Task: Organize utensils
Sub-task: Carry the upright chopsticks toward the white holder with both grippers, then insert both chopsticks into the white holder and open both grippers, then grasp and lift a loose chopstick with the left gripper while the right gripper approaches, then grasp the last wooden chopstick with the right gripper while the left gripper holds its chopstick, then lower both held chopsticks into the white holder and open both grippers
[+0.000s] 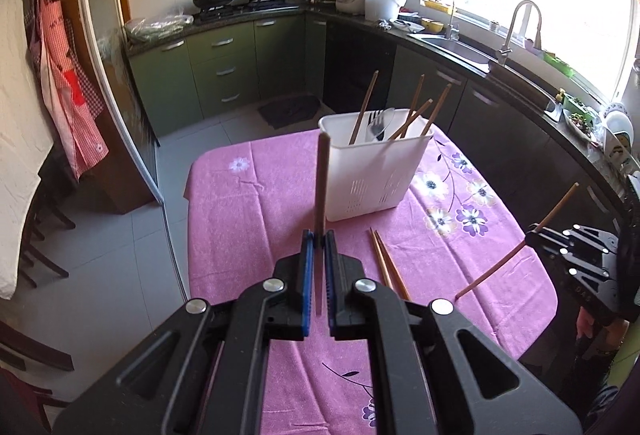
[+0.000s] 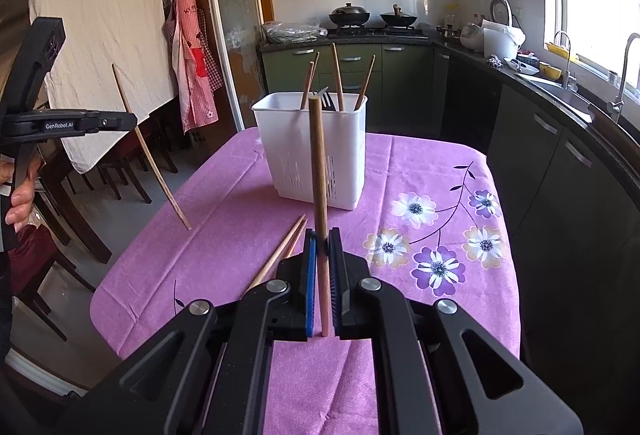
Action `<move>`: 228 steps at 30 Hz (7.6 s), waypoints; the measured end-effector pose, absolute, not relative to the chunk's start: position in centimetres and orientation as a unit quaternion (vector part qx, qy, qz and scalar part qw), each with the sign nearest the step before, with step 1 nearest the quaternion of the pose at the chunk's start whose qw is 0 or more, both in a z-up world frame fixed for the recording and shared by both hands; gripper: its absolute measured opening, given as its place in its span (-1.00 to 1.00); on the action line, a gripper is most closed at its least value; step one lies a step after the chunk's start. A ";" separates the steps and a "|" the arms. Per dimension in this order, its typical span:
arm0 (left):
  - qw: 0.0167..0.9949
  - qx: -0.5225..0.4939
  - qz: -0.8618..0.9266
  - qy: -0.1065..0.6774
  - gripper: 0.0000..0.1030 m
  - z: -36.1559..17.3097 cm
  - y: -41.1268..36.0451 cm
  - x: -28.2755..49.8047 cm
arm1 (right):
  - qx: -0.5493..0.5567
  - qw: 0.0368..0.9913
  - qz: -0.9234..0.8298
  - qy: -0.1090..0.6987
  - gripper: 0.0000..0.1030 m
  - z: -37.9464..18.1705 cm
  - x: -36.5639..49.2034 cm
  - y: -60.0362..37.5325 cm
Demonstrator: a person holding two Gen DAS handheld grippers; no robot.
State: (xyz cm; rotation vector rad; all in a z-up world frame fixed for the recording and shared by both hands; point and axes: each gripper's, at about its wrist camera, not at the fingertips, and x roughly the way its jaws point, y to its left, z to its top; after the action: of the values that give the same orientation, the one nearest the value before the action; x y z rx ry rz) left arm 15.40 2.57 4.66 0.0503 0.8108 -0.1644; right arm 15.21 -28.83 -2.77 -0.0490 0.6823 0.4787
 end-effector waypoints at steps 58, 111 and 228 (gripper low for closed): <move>0.938 -0.003 -0.116 0.328 -0.88 11.6 -1.8 31.5 | -0.011 0.911 0.226 0.345 -0.86 -3.0 16.8 -29.9; 0.903 0.021 -0.153 0.402 -0.37 -4.3 0.3 12.0 | 0.004 0.940 0.216 0.263 -0.83 8.3 30.6 -22.7; 0.924 0.013 -0.105 0.368 -0.88 -0.6 0.3 13.6 | -0.008 0.906 0.225 0.357 -0.87 -1.5 16.9 -27.8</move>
State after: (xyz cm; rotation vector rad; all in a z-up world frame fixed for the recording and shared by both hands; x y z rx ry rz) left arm 13.65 0.33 -0.60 0.0258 0.7556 -0.2147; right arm 16.93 -27.77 -1.46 -0.0169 0.7375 0.4656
